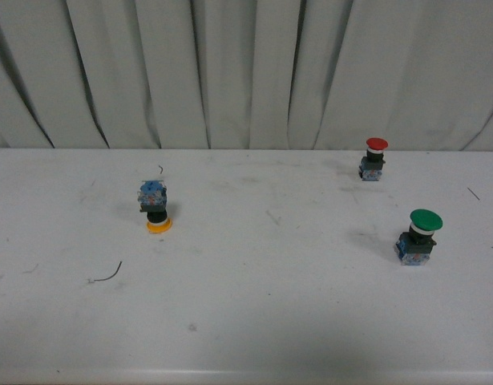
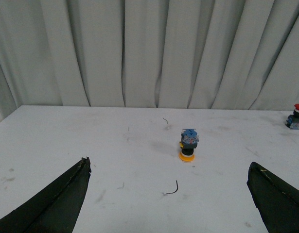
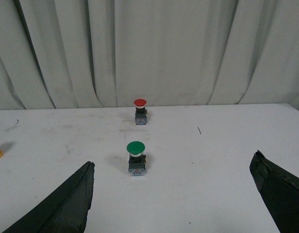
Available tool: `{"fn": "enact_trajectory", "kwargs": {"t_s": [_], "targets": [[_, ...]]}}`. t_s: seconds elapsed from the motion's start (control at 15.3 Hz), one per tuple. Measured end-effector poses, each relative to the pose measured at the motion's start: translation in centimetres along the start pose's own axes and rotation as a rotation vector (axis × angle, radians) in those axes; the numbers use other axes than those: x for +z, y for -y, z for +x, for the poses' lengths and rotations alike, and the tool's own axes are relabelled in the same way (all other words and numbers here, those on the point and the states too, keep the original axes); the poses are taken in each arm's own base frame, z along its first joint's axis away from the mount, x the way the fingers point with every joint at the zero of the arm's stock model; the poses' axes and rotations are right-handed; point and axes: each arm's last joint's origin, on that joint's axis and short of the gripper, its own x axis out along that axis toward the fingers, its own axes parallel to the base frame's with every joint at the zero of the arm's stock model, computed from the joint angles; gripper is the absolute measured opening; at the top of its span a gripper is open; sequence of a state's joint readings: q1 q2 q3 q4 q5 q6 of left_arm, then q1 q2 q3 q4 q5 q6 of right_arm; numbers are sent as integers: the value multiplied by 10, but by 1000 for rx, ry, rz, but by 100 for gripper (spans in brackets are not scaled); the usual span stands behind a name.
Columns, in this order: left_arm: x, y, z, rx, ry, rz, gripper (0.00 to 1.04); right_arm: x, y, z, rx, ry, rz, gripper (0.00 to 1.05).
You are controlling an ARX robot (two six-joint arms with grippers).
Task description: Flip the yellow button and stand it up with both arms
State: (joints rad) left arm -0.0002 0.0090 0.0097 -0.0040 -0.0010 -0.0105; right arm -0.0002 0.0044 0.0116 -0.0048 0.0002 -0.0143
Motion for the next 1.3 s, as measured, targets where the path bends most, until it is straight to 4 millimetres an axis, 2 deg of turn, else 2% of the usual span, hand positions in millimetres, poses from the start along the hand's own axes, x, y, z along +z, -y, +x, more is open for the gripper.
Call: {"fn": "enact_trajectory", "kwargs": {"t_s": [0.59, 0.65, 0.72, 0.85, 0.91, 1.04, 1.17, 1.24, 1.3], "targets": [[0, 0, 0, 0, 0, 0, 98, 0, 0, 0, 0, 0, 0, 98], [-1, 0, 0, 28, -40, -16, 98, 0, 0, 0, 0, 0, 0, 98], [-1, 1, 1, 136, -158, -89, 98, 0, 0, 0, -1, 0, 0, 98], [17, -9, 9, 218, -60, -198, 98, 0, 0, 0, -1, 0, 0, 98], [26, -13, 18, 210, -28, -203, 98, 0, 0, 0, 0, 1, 0, 98], [31, -15, 52, 99, -43, -202, 98, 0, 0, 0, 0, 1, 0, 98], [46, -10, 107, 31, -49, -194, 98, 0, 0, 0, 0, 1, 0, 98], [48, -2, 138, -2, -101, -193, 98, 0, 0, 0, 0, 1, 0, 98], [39, 8, 168, -54, -191, -185, 98, 0, 0, 0, 0, 1, 0, 98]]}}
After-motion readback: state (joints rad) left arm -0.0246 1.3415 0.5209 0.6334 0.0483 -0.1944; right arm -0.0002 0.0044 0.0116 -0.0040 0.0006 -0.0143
